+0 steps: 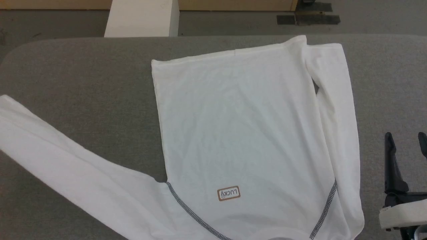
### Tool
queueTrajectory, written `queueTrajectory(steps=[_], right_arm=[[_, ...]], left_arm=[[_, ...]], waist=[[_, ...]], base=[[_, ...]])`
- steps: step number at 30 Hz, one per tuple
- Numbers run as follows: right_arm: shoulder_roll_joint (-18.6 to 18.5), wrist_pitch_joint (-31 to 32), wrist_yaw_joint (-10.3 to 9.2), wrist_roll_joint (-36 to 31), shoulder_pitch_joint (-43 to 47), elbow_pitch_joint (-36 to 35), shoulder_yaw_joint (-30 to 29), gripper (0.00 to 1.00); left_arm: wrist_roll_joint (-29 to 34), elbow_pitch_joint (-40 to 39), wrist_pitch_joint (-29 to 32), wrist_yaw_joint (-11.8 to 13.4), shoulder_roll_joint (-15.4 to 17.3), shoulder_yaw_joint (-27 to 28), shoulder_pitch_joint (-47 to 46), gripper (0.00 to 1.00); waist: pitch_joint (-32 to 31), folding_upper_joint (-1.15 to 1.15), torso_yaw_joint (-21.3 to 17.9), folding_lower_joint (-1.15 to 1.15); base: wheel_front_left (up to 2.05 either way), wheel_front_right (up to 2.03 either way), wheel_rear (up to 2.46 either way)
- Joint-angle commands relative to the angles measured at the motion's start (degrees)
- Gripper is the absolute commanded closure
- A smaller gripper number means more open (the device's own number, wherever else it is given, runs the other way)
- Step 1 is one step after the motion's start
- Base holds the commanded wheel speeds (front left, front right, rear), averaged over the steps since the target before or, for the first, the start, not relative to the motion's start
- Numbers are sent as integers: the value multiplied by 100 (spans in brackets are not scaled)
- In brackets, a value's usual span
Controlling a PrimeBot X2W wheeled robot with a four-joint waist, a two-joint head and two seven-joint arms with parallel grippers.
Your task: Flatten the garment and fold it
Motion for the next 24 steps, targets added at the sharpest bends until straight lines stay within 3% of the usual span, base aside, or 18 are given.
queueTrajectory(steps=[1, 7, 14, 20, 21, 24], right_arm=[[7, 25, -9, 56, 72, -2, -5, 0], [7, 60, -9, 101, 154, -53, -21, 0], [7, 127, -9, 92, 153, -225, -264, 0], [7, 218, -9, 90, 84, -433, -587, 0], [7, 258, -9, 87, 38, -521, -702, 0], [7, 284, -9, 91, -14, -571, -775, 0]], left_arm=[[-90, -72, -77, 55, -4, 145, 292, 100], [-295, -485, -266, 132, -120, 705, 1055, 100], [-609, -1612, -138, 146, -237, 770, 1089, 100], [-940, -3047, 234, 322, -498, -15, 490, 100], [-1081, -3670, 430, 520, -765, -625, 2, 100], [-1065, -4101, 640, 776, -1115, -1389, -613, 100]], waist=[[-414, 0, 195, 0], [-558, 0, 226, 0], [-606, 0, 224, 0], [-499, 0, 188, 0], [-439, 0, 155, 0], [-375, 0, 105, 0]], base=[[0, 0, 0], [0, 0, 0], [0, 0, 0], [0, 0, 0], [0, 0, 0], [0, 0, 0]])
